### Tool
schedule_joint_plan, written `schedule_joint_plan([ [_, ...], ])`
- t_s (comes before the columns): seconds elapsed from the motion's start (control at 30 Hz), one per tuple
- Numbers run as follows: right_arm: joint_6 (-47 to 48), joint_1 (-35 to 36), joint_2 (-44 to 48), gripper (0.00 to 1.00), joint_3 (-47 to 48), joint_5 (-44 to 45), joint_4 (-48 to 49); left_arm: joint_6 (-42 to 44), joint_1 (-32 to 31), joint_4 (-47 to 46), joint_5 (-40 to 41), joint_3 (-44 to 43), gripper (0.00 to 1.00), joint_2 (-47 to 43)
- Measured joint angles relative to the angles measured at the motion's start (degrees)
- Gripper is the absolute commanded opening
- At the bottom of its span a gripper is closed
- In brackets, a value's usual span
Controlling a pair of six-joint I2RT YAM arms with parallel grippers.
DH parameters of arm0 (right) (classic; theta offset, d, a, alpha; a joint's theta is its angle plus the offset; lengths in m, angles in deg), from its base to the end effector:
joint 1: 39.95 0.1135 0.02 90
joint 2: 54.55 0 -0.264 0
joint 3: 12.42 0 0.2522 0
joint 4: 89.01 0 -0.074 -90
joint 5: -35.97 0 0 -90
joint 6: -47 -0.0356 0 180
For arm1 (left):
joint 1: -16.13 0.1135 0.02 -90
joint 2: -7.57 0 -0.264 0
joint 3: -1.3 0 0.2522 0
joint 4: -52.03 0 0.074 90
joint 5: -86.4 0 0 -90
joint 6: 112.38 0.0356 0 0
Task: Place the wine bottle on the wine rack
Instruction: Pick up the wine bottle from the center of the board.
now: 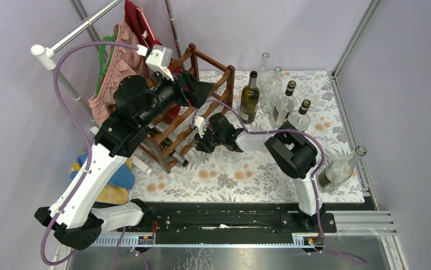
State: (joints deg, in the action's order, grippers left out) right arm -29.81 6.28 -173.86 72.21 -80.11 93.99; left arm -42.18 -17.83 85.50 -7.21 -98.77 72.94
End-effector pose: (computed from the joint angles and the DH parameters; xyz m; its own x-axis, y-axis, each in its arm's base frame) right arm 0.2978 0.3335 0.1445 -0.1467 -0.4494 -0.8812 -0.9664 0.2554 0.0306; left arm 0.1869 -0.1286 0.4994 -0.1898 -0.2798 -0.9411 0.5797 0.7417 -0.3374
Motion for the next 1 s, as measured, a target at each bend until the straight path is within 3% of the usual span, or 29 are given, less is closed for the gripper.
schedule_joint_plan([
  [0.37, -1.64, 0.96, -0.79, 0.17, 0.0, 1.99, 1.01, -0.04, 0.0, 0.04, -0.04, 0.0, 0.95, 0.0],
  [0.6, 1.36, 1.01, 2.34, 0.25, -1.46, 1.46, -4.76, -1.73, 0.0, -1.2, -1.2, 0.31, 0.96, -0.57],
  [0.77, 8.59, 1.01, 9.35, 0.34, -0.94, -4.07, -21.2, -3.76, 0.0, -3.37, -2.91, 1.88, 0.99, -2.58],
  [1.0, 23.34, -0.61, 14.93, 0.52, 12.35, -11.08, -53.9, -5.25, 0.0, -4.35, -4.94, 2.8, 0.99, -4.9],
])
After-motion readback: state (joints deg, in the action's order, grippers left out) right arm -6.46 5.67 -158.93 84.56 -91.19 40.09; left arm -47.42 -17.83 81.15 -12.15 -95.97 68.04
